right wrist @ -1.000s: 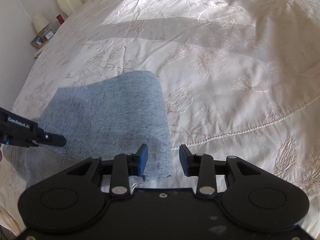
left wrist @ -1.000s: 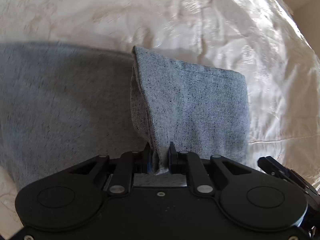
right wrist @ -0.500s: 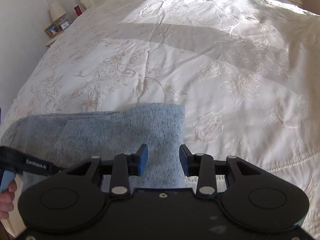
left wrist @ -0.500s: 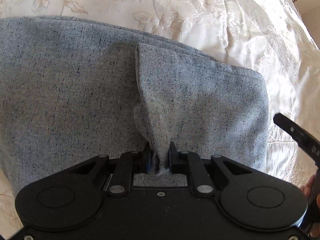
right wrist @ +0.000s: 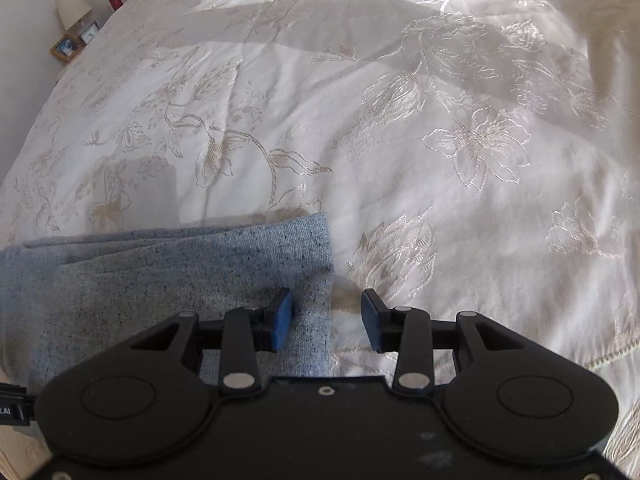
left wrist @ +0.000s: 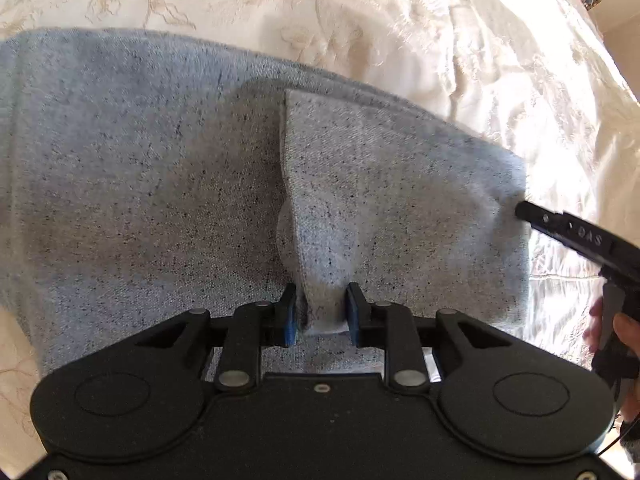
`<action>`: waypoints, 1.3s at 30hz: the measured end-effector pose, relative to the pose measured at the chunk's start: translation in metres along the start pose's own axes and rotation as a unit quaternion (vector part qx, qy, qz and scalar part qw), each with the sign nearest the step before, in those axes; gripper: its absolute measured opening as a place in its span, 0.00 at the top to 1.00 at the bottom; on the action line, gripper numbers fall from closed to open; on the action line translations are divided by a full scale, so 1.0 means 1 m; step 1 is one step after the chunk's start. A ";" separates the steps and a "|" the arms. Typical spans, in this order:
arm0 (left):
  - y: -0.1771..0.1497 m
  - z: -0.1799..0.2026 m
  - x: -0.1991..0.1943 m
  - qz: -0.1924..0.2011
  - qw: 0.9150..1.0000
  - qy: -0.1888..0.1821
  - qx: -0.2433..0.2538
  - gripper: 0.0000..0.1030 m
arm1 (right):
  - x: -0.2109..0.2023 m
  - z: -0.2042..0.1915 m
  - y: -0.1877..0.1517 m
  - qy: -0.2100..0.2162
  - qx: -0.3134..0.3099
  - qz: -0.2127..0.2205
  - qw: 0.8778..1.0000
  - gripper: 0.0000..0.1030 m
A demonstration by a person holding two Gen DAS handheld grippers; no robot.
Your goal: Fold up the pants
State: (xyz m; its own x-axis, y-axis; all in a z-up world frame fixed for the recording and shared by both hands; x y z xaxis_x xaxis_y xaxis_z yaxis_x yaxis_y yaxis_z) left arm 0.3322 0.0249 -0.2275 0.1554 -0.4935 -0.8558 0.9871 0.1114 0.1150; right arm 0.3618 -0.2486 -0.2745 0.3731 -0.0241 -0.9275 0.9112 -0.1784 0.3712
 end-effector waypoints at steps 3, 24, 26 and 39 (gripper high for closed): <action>0.000 0.005 -0.011 0.013 1.000 0.000 0.003 0.67 | -0.028 0.009 -0.013 0.016 0.016 0.013 1.000 0.61; 0.046 0.054 -0.056 0.085 0.995 -0.042 0.009 0.77 | -0.050 -0.016 -0.099 -0.049 -0.052 0.015 0.997 0.63; 0.035 0.042 -0.047 0.070 0.997 -0.030 0.001 0.77 | -0.051 -0.006 -0.097 -0.050 -0.019 0.014 0.998 0.66; -0.007 -0.032 -0.013 0.013 0.998 0.049 -0.039 0.68 | -0.050 0.071 -0.107 -0.097 0.095 -0.017 0.991 0.59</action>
State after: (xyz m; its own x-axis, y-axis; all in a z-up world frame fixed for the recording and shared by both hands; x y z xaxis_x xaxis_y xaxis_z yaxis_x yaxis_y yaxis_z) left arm 0.3222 0.0577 -0.2331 0.1721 -0.4037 -0.8986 0.9764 0.1910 0.1012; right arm 0.2329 -0.2979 -0.2713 0.2857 -0.1993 -0.9374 0.8663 -0.3645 0.3415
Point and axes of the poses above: each gripper's, at about its wrist camera, not at the fingertips, and x roughly the way its jaws point, z to its right, y to its top, the point moved 10 cm from there along x, roughly the way its jaws point, and after that the axes turned 13 degrees about -y, right-handed, at the moved point
